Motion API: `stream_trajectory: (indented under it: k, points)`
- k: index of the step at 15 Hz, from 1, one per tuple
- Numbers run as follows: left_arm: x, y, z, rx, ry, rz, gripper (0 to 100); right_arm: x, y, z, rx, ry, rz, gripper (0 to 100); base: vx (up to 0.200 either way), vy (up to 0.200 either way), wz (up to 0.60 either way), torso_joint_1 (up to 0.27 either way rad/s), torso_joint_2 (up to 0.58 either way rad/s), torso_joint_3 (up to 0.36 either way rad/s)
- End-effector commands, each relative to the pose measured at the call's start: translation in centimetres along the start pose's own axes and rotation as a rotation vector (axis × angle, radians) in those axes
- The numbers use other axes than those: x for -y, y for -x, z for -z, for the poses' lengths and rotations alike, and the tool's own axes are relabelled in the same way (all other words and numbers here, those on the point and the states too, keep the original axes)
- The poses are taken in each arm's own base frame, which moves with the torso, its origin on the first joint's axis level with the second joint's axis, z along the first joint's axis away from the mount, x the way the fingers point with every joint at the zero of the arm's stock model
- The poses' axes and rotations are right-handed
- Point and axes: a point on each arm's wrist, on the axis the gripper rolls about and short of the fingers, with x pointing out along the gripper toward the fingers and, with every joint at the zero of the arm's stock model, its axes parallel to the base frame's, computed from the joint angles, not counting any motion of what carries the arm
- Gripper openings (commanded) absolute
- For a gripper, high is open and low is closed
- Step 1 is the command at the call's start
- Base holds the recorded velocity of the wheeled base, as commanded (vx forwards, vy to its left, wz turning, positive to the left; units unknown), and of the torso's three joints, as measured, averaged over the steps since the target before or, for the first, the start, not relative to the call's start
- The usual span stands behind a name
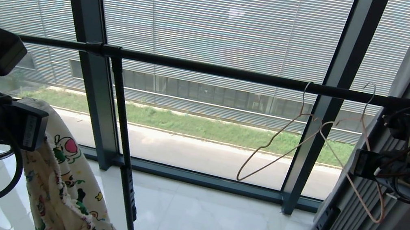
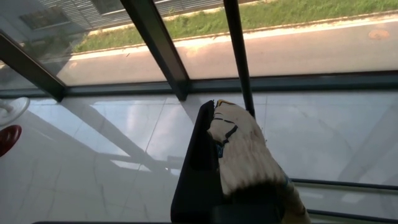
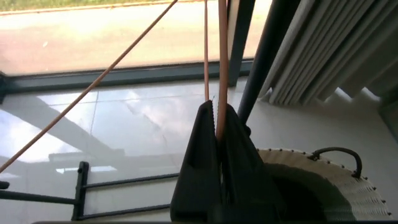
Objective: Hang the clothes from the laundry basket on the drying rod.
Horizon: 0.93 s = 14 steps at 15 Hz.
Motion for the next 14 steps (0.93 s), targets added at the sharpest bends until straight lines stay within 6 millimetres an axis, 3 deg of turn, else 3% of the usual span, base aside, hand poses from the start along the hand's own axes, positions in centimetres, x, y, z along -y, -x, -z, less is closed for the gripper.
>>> stream_trajectory:
  k: [1, 10, 14]
  points:
    - [-0.1, 0.2, 0.1, 0.005, 0.002, -0.001, 0, 0.5, 0.7, 0.8, 0.033, 0.034, -0.013, 0, 0.0, 0.0, 0.0, 0.0, 0.0, 0.0]
    - [-0.4, 0.8, 0.2, 0.024, 0.002, -0.003, 0, 1.4, 2.8, 1.1, 0.18, 0.08, -0.033, 0, 0.0, 0.0, 0.0, 0.0, 0.0, 0.0]
    - [-0.4, 0.7, 0.0, 0.04, -0.006, -0.006, 0, 2.6, 5.3, 2.4, 0.186, 0.093, -0.036, 0, -0.2, 0.0, 0.0, 0.007, 0.01, 0.005]
